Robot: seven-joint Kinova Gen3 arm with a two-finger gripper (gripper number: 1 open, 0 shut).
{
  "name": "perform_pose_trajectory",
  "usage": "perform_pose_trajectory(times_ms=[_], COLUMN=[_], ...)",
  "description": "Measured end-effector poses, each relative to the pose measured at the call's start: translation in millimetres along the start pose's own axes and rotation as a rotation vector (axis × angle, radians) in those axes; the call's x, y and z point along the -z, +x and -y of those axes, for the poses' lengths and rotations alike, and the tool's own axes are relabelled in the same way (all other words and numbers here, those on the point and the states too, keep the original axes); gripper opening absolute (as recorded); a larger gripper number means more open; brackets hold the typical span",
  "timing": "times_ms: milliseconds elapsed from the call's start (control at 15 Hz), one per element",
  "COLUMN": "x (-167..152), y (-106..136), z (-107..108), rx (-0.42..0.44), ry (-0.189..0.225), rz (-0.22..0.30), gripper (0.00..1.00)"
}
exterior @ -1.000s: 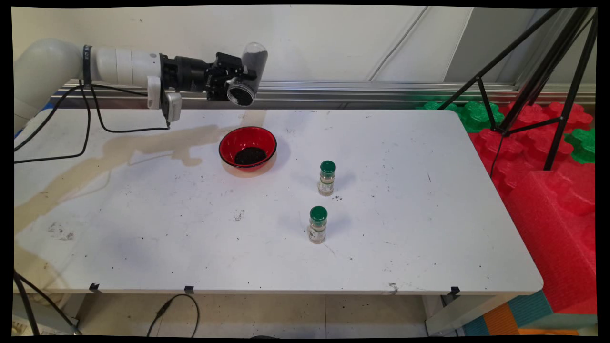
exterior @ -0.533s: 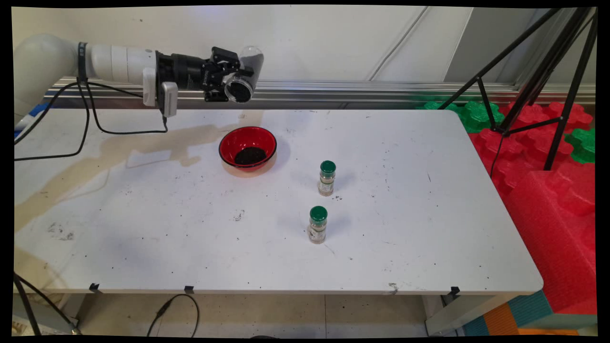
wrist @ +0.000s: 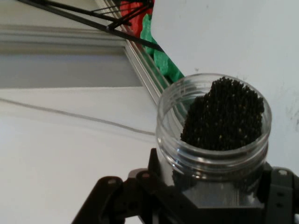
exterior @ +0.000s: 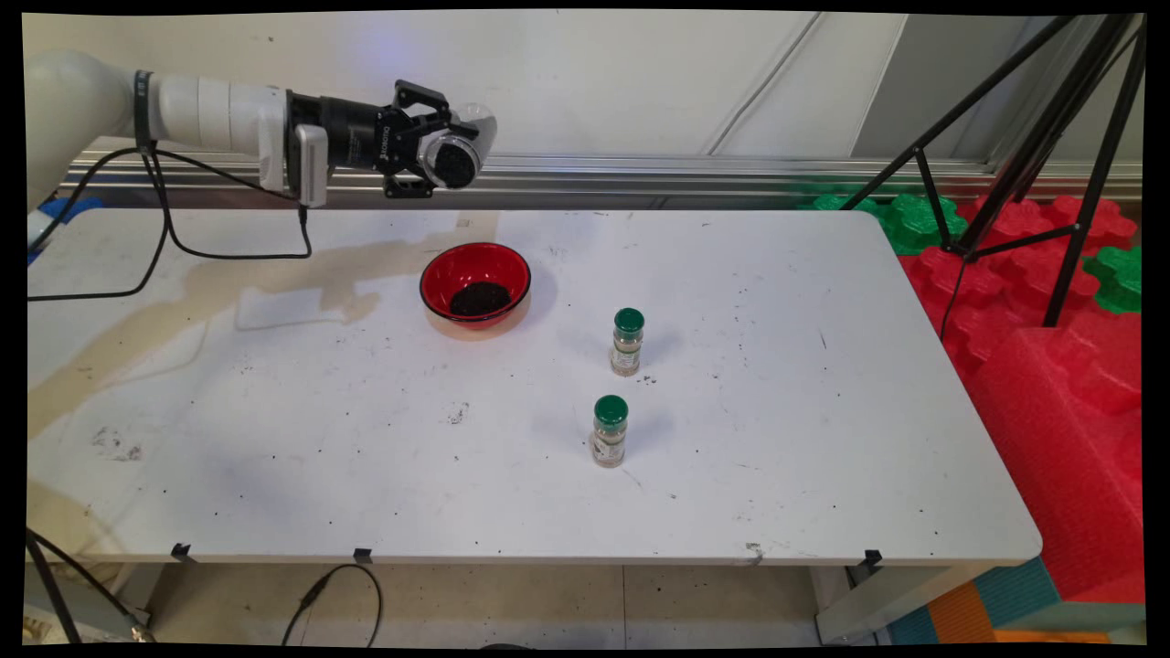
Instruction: Pour the black seasoning powder in the red bowl
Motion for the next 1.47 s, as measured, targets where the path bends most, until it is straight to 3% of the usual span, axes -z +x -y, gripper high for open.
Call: perform_pose_trajectory(times_ms=[467, 1067, 1467], x=[10, 25, 32], y=[3, 7, 9], z=[11, 31, 41], rx=[0.241, 0.652, 0.867], ry=[-0.012, -0.023, -0.04], rz=[-0.026, -0.064, -0.085], gripper=[0.0, 0.0, 0.0])
